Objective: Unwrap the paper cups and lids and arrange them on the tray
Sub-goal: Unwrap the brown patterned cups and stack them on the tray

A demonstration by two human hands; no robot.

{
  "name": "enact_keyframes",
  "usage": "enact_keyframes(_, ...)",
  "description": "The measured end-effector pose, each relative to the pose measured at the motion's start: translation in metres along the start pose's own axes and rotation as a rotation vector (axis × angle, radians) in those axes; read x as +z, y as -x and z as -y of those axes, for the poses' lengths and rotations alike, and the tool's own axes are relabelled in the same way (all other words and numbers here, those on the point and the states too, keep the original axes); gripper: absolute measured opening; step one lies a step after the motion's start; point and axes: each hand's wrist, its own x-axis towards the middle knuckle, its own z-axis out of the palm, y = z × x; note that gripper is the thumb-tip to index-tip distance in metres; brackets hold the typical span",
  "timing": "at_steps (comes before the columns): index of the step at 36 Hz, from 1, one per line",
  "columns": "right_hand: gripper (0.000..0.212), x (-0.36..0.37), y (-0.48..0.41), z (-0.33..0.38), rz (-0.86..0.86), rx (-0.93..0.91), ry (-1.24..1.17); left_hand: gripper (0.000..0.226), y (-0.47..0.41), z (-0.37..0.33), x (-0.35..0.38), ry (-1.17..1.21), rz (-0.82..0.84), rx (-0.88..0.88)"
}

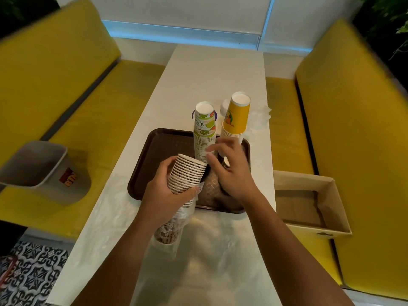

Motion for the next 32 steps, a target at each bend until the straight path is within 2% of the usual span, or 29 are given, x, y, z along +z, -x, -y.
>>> enact_keyframes(3,0.012,-0.003,-0.003,0.020,0.217,-0.069,-0.071,0.085,0.002,-0.002,0.003,0.003,0.012,0.009)
enact_keyframes(7,0.018,-0.004,-0.003,0.022,0.227,-0.091,-0.166,0.085,0.005,-0.004,0.003,-0.006,0.012,0.022)
enact_keyframes(12,0.016,0.001,0.003,0.022,0.094,-0.088,-0.237,0.083,0.008,-0.009,0.000,0.000,0.025,0.046)
enact_keyframes(17,0.024,-0.008,0.001,0.021,-0.190,0.008,-0.311,0.084,0.011,-0.010,-0.003,-0.029,0.039,0.073)
enact_keyframes(23,0.028,-0.020,-0.001,0.017,0.022,0.001,-0.272,0.084,0.008,-0.010,-0.004,-0.004,0.018,0.071)
enact_keyframes(25,0.027,-0.020,-0.002,0.014,0.043,0.021,-0.293,0.085,0.007,-0.011,-0.002,-0.007,0.024,0.079)
enact_keyframes(29,0.006,-0.029,-0.005,0.009,0.092,0.074,-0.328,0.087,0.006,-0.008,0.000,-0.026,0.039,0.085)
enact_keyframes(30,0.008,-0.032,-0.006,0.010,0.114,0.097,-0.363,0.087,0.006,-0.007,0.000,-0.034,0.038,0.085)
enact_keyframes(32,0.034,-0.039,-0.006,0.009,0.154,0.128,-0.421,0.086,0.005,-0.004,-0.001,-0.043,0.026,0.075)
